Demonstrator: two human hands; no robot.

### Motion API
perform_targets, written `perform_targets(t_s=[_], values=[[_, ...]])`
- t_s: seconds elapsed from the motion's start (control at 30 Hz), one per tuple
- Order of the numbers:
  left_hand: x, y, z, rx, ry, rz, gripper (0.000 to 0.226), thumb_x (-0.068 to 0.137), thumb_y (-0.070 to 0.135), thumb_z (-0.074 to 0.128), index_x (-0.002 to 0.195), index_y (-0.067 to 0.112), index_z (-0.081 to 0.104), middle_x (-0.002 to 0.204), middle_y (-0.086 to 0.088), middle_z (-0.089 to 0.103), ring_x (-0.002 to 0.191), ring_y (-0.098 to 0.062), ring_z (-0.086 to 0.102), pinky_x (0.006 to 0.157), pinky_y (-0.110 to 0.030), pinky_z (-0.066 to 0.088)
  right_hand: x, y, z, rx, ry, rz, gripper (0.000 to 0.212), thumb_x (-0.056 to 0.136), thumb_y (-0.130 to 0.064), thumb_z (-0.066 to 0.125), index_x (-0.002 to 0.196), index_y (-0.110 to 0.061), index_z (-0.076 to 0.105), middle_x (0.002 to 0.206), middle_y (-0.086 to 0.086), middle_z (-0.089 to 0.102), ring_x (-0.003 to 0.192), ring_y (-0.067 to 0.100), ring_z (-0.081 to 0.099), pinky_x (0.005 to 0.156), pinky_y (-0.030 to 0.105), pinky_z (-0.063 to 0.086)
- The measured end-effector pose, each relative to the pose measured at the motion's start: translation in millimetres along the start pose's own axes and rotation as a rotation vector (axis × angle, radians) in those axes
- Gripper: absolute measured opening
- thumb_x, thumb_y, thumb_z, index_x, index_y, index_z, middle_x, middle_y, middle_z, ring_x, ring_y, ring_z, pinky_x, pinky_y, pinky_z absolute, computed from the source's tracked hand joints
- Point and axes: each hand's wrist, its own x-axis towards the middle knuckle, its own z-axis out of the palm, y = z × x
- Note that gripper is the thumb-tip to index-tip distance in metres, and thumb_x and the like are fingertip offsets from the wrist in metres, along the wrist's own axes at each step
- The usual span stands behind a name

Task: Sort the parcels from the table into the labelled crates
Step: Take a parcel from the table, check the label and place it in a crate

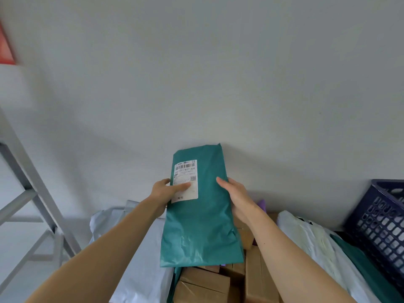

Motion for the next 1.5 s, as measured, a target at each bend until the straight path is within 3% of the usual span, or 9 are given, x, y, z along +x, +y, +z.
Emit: perform_targets(t_s=[0.07,0.13,0.27,0.47,0.63,0.87,1.07,1.33,1.5], values=[[0,4,-3,0.025,-0.014,0.036,0.071,0.072,0.01,0.083,0.135,0.005,0.049,0.102,-0.003,0.071,0.085,-0.02,0.071,0.066,-0.032,0.058,2,-1,-1,-0.099,0.076,-0.075,0.024,0.092,-0.014,0.063,0.116,-0.009,0.065,0.11,0.006,0.072,0.095,0.021,0.071,0.075,0.029,0.057],[0,10,-6,0.056,-0.015,0.092,0.061,0.076,0.002,0.078,0.131,0.008,0.053,0.098,-0.001,0.071,0.082,-0.018,0.07,0.058,-0.026,0.056,5,-1,-1,-0.192,0.125,-0.119,0.022,0.093,-0.011,0.061,0.115,-0.013,0.064,0.113,0.005,0.07,0.097,0.019,0.069,0.081,0.031,0.057],[2,15,-13,0.126,-0.01,0.169,0.066,0.08,-0.003,0.072,0.138,0.015,0.047,0.102,-0.004,0.069,0.087,-0.02,0.068,0.06,-0.027,0.055,11,-2,7,-0.268,0.161,-0.185,0.035,0.094,-0.01,0.06,0.128,-0.017,0.054,0.115,0.001,0.067,0.101,0.016,0.066,0.085,0.033,0.056],[3,19,-20,0.187,0.043,0.21,0.077,0.08,0.003,0.075,0.144,0.023,0.038,0.098,-0.002,0.067,0.083,-0.018,0.067,0.061,-0.028,0.055,21,-6,16,-0.403,0.176,-0.275,0.04,0.094,-0.011,0.061,0.132,-0.018,0.053,0.12,-0.002,0.061,0.102,0.012,0.061,0.076,0.019,0.051],[6,22,-21,0.221,0.08,0.235,0.076,0.078,0.005,0.077,0.143,0.023,0.04,0.098,-0.002,0.065,0.083,-0.017,0.066,0.061,-0.029,0.057,22,-7,20,-0.473,0.168,-0.302,0.041,0.09,-0.009,0.066,0.129,-0.017,0.056,0.121,-0.001,0.062,0.098,0.014,0.062,0.081,0.026,0.055],[11,21,-22,0.234,0.078,0.249,0.077,0.077,0.007,0.079,0.142,0.022,0.042,0.096,-0.001,0.064,0.08,-0.015,0.065,0.053,-0.023,0.056,19,-9,20,-0.533,0.112,-0.261,0.073,0.071,-0.009,0.084,0.134,-0.02,0.048,0.118,-0.008,0.057,0.104,0.015,0.059,0.082,0.027,0.054],[15,23,-22,0.249,0.059,0.264,0.076,0.076,0.006,0.079,0.141,0.022,0.043,0.095,-0.001,0.064,0.079,-0.016,0.065,0.051,-0.023,0.055,20,-6,21,-0.598,0.136,-0.268,0.084,0.068,-0.007,0.085,0.139,-0.021,0.042,0.116,-0.013,0.051,0.1,0.008,0.054,0.071,0.015,0.047],[15,30,-28,0.254,0.07,0.309,0.076,0.075,0.008,0.08,0.14,0.025,0.043,0.097,-0.001,0.062,0.08,-0.015,0.064,0.054,-0.024,0.054,25,-9,28,-0.709,0.203,-0.322,0.085,0.065,-0.011,0.087,0.137,-0.021,0.044,0.125,-0.004,0.045,0.112,0.013,0.049,0.097,0.028,0.046],[10,33,-34,0.245,0.087,0.344,0.074,0.075,0.01,0.08,0.139,0.025,0.045,0.096,0.002,0.06,0.079,-0.011,0.061,0.049,-0.019,0.052,21,-14,39,-0.767,0.224,-0.358,0.085,0.065,-0.009,0.087,0.137,-0.021,0.043,0.124,-0.003,0.041,0.107,0.007,0.043,0.09,0.021,0.04]])
